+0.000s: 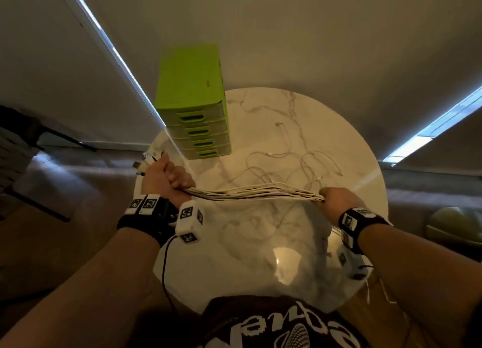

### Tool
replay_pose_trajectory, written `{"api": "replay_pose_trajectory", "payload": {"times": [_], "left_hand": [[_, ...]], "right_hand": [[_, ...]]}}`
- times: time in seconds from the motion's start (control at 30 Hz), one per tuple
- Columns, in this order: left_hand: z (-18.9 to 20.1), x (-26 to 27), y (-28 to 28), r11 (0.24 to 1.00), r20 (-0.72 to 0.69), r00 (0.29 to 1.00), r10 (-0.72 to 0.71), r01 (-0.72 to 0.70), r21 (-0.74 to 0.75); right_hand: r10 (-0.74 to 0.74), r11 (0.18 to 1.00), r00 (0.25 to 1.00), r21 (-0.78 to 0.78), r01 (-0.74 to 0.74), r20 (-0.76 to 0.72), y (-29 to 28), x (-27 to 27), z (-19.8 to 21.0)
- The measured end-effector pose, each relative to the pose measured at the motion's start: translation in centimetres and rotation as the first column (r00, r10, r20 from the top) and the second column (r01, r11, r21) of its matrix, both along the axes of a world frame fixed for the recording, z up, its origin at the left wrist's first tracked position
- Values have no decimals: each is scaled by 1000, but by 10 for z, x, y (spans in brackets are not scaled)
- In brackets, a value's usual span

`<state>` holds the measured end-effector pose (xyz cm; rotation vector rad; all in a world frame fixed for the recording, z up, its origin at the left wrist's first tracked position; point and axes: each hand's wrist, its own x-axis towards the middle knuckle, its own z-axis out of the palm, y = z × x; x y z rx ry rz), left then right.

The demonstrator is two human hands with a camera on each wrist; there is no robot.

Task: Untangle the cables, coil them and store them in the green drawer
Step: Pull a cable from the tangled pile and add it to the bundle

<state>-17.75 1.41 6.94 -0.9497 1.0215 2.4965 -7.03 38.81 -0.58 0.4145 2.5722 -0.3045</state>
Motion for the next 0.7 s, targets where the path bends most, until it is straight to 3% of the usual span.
{"api": "replay_pose_trajectory", "payload": {"times": [0.07,0.13,0.2,0.33,0.4,0.5,0.6,0.7], "left_hand": [[-5,-5,-2,999,4,999,-49,49,-8],[-6,-12,-5,999,6,999,-34,35,-33],[-7,-18,-7,999,4,1000,0,0,-50],[-11,-24,-10,996,-4,998,62,-62,-61],[-15,-26,-12,997,-4,998,60,-60,-49],[-23,-26,-12,999,0,999,35,-35,-14],[-31,-22,-10,1000,2,1000,-1,1,21],[-33,-19,-2,1000,26,1000,-16,15,12]], "right_hand": [[79,995,982,-82,-65,172,-6,-9,-1],[199,972,918,-190,-140,342,-13,-17,-2],[239,945,893,-303,-124,380,-14,-32,0],[21,857,951,-496,141,307,-9,-75,8],[-137,865,982,-466,183,130,-8,-99,10],[-303,885,948,-398,242,-97,-9,-132,10],[-413,795,910,-503,339,-39,-16,-157,9],[-411,752,910,-541,376,60,-21,-170,6]]}}
